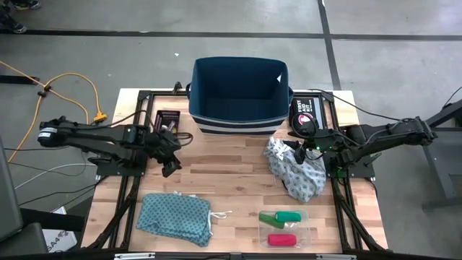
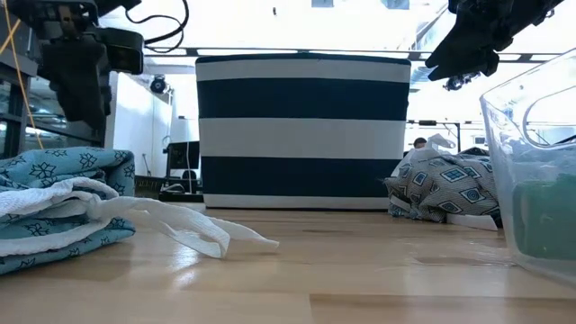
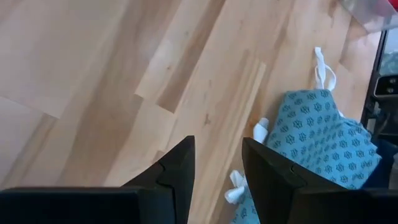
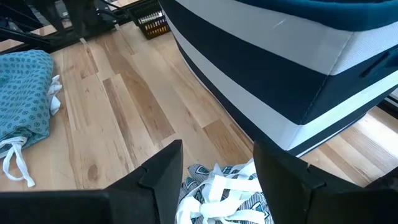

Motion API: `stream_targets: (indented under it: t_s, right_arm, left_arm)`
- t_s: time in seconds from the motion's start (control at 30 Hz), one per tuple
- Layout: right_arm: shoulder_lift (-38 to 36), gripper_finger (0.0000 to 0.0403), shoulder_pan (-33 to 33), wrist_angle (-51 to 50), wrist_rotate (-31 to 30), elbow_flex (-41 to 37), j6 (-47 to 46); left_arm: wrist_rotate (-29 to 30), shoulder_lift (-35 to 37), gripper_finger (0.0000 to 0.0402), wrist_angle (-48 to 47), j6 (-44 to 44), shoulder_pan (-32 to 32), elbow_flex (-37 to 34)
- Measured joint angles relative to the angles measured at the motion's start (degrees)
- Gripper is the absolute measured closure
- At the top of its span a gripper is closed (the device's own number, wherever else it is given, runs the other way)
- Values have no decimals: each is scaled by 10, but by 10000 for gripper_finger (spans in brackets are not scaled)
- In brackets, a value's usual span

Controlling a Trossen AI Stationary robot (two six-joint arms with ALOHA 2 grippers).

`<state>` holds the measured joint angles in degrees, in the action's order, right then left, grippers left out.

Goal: Pick & Place Medicine items
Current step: Put the light blue patient gown into the laundry bin

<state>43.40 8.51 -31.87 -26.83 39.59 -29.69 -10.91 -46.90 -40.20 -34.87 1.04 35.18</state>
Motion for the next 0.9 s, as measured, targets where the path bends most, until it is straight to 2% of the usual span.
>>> stream_targets:
  t_s: [0.3,0.4,0.77,0.9]
  right_arm:
    - [0,219,0,0,0,0,0]
    - [0,219,0,0,0,0,0]
    - [0,219,0,0,0,0,0]
    - [0,219,0,0,0,0,0]
  left_arm:
    - [52,-3,275,13,-33,78,0]
    - [52,-12,275,13,-33,97,0]
    - [-40,-65,275,70,-57,111,0]
    - [-50,-72,275,76,-57,111,0]
